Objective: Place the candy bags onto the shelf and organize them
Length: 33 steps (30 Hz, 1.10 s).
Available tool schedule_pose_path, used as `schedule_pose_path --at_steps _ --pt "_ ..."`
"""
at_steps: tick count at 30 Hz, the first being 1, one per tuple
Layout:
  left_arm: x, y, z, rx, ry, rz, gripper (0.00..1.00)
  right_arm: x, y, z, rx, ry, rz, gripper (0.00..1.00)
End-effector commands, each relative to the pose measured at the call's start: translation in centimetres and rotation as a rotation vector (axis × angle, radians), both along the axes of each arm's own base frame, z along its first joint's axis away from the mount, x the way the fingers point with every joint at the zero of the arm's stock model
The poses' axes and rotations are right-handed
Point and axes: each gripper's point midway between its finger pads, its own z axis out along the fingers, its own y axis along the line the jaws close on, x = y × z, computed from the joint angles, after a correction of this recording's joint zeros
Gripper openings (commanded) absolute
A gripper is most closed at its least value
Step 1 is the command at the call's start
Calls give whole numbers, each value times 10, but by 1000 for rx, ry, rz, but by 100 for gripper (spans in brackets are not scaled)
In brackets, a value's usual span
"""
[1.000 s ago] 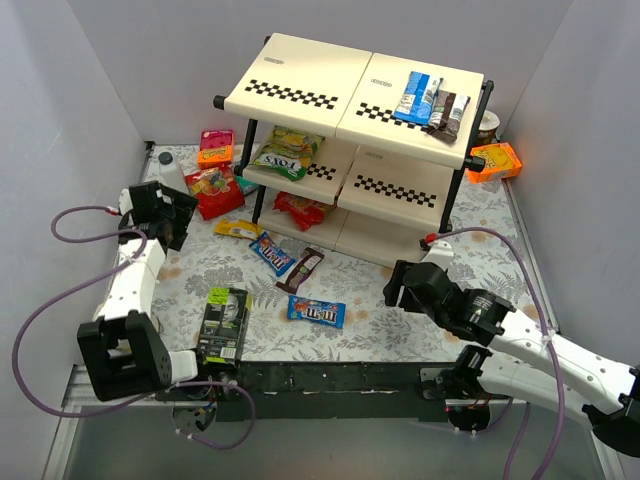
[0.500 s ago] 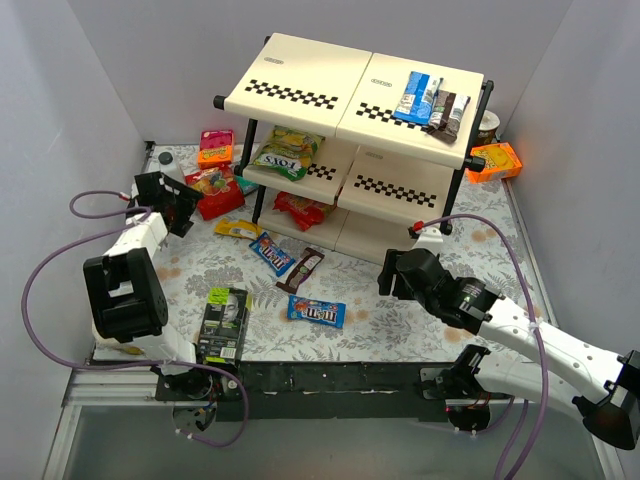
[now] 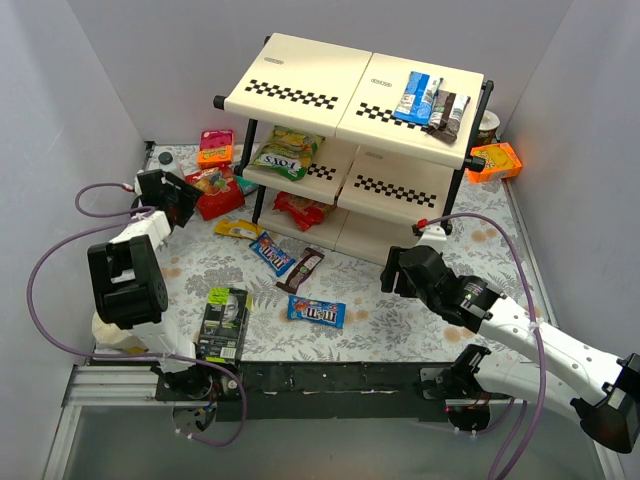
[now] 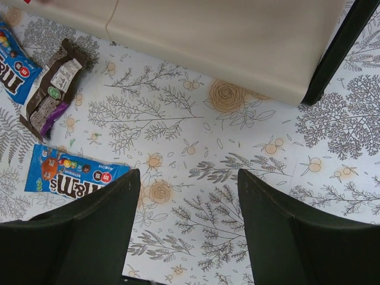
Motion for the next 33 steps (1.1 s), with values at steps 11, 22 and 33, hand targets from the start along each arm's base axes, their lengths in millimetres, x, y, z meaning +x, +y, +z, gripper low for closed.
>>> schedule_pose_path --at_steps 11,22,33 --pt "7 -6 -23 26 5 -93 26 5 2 11 41 -9 -36 72" --pt "-13 -31 -16 77 35 -358 0 7 6 11 55 -7 -36 70" --pt "-56 -60 14 3 -27 -408 0 9 18 9 77 8 -9 69"
